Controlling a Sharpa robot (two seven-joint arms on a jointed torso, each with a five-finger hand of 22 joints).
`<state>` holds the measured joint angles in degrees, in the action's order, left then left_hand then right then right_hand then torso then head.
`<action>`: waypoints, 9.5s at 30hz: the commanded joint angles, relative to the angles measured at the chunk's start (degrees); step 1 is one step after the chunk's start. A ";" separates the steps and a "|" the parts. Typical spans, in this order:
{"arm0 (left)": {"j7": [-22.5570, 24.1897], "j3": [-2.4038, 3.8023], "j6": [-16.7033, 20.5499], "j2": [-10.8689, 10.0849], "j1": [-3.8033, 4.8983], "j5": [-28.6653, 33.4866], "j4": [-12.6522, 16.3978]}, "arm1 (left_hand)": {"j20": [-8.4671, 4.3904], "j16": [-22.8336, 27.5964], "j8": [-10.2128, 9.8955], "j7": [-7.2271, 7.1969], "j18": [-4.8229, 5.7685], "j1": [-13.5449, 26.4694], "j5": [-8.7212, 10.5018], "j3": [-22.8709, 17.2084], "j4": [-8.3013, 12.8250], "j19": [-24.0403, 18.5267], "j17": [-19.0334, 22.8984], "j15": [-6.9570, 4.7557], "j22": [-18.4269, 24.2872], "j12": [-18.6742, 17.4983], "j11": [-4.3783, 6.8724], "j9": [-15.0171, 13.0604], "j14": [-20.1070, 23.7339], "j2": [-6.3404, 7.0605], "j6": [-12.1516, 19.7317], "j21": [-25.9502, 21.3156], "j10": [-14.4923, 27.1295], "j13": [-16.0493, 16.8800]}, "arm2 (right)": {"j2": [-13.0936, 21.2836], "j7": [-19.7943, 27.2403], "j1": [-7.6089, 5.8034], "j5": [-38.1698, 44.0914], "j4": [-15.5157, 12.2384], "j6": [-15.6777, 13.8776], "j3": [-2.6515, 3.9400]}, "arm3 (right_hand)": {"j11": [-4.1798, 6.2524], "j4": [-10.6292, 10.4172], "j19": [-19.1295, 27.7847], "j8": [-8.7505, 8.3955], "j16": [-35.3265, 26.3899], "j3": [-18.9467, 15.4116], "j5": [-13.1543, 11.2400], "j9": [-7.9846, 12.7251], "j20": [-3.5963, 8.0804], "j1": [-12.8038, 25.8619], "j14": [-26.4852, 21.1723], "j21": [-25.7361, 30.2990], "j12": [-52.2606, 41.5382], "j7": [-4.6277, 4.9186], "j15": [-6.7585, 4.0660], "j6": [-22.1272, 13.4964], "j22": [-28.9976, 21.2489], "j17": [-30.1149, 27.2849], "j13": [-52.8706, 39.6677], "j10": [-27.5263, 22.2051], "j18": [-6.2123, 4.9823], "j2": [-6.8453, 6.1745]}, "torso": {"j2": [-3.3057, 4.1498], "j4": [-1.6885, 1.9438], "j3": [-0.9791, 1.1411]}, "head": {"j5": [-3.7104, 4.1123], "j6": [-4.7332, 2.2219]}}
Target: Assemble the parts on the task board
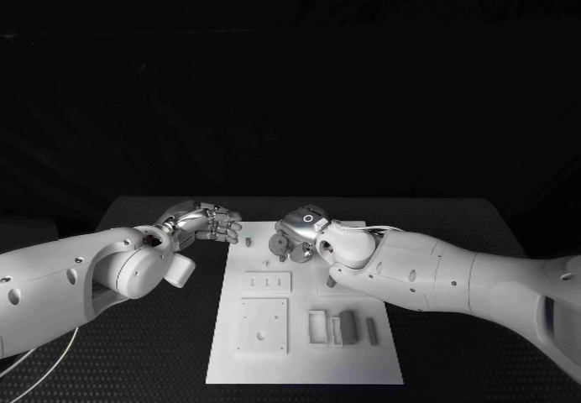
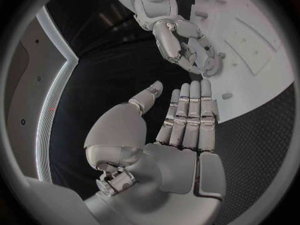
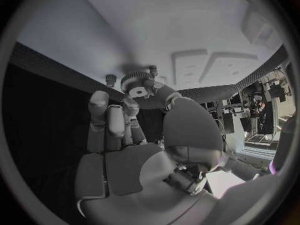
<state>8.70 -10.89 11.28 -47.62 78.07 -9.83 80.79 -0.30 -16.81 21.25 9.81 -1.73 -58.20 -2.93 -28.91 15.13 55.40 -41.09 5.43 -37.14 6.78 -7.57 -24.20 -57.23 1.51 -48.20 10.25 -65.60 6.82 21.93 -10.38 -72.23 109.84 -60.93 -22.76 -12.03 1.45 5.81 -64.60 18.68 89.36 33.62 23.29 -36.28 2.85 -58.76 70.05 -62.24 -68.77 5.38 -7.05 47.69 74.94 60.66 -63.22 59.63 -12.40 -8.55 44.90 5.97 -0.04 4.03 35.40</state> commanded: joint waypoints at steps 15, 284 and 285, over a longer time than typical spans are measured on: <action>0.34 0.04 -1.25 0.26 0.03 -0.11 -0.08 | 0.38 0.40 -0.17 0.14 -0.58 -0.01 0.03 0.09 -0.30 0.11 -0.13 0.37 -0.08 -0.44 -0.24 0.09 -0.04 0.48 0.18 -0.24 -0.08 -0.07 | -0.75 -1.46 0.01 2.03 1.09 -2.09 0.01 | 0.32 -0.33 -0.17 -0.31 -0.22 0.15 0.09 -0.05 0.27 -0.36 0.70 -0.26 0.05 -1.03 -0.33 14.00 0.81 0.04 0.10 0.09 -2.60 -0.31 | -0.02 -0.10 0.01 | -0.15 -0.07; 0.01 0.02 -1.56 0.39 0.01 -0.11 -1.32 | 0.39 1.05 -0.09 0.25 -0.59 -0.05 0.03 0.21 -0.54 0.21 -0.79 0.36 -0.44 -1.17 -0.31 0.25 -0.19 0.56 0.44 -0.70 -0.23 -0.01 | 3.66 -3.29 0.66 -4.00 -4.06 0.36 -0.13 | -1.75 -12.28 1.26 -4.30 -1.81 -3.16 -16.45 1.55 0.60 0.01 -2.76 1.56 -0.74 1.17 1.54 8.97 1.04 -3.55 1.43 -1.93 -2.60 -5.85 | -0.04 -0.09 0.00 | 0.79 1.41; 0.00 0.02 -1.55 0.37 0.01 -0.11 -1.32 | 0.39 1.05 -0.09 0.25 -0.59 -0.05 0.03 0.21 -0.54 0.21 -0.79 0.36 -0.44 -1.17 -0.31 0.25 -0.19 0.56 0.44 -0.71 -0.23 -0.01 | 3.78 -3.29 0.66 -4.00 -4.26 0.37 -0.13 | -1.75 -12.28 1.26 -4.30 -1.82 -3.17 -16.45 1.55 0.60 0.01 -2.78 1.56 -0.74 1.17 1.54 8.97 1.04 -3.58 1.43 -1.93 -2.60 -5.85 | -0.04 -0.09 0.00 | 0.79 1.41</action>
<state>8.26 -10.90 10.42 -47.26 78.05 -9.84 79.30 -0.30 -16.14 21.25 10.01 -1.29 -58.20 -2.93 -28.64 14.86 55.40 -41.80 5.43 -37.52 5.93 -7.57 -24.01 -57.22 1.51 -47.99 9.81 -65.60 6.82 25.59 -13.67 -71.59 105.57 -64.89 -22.53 -12.15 0.20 -6.71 -63.35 14.08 87.74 30.53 6.66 -34.67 3.05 -58.47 67.24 -60.68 -69.21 4.99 -5.26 48.06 74.94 57.04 -61.85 58.96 -12.41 -14.55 44.86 5.86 -0.02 4.78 36.77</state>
